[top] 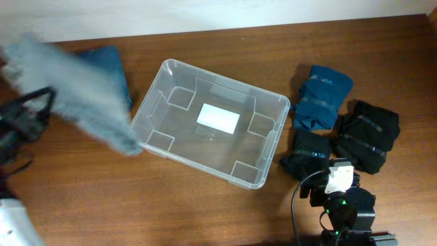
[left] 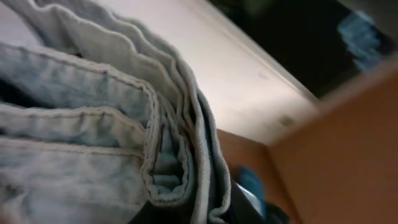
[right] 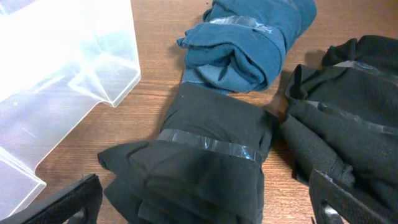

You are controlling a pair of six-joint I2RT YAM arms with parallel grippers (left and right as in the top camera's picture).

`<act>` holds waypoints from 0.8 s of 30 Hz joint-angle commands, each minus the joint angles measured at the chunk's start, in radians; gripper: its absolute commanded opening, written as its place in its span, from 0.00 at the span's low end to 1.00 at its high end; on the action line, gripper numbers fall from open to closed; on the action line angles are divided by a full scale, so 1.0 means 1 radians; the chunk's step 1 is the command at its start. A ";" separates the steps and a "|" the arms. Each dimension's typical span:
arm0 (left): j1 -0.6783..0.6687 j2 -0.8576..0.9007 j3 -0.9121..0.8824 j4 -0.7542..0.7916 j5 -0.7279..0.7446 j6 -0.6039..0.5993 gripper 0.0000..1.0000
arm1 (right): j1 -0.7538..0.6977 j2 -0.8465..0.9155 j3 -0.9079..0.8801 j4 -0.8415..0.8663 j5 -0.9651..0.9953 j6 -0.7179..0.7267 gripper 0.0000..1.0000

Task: Pack container
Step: 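Lift the light-blue jeans with the left gripper and lower into container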

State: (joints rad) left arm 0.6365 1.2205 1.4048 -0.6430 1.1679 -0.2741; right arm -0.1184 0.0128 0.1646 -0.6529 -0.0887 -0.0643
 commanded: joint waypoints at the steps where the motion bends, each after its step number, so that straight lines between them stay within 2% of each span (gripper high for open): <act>1: -0.183 -0.019 0.027 0.161 0.113 -0.130 0.00 | -0.006 -0.009 -0.006 -0.001 -0.009 -0.006 0.98; 5: -0.435 0.007 0.027 0.422 0.119 -0.134 0.01 | -0.006 -0.009 -0.006 -0.001 -0.009 -0.006 0.99; 9: -0.649 0.079 0.027 0.554 0.117 -0.133 0.01 | -0.006 -0.009 -0.006 -0.001 -0.009 -0.006 0.98; 17: -0.853 0.294 0.027 0.550 0.065 -0.133 0.01 | -0.006 -0.009 -0.006 -0.001 -0.009 -0.006 0.99; 24: -0.933 0.351 0.026 0.407 -0.161 -0.076 0.01 | -0.006 -0.009 -0.006 -0.001 -0.009 -0.006 0.99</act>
State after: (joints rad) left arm -0.2802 1.6012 1.4063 -0.2249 1.1065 -0.3977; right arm -0.1184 0.0116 0.1646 -0.6529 -0.0887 -0.0643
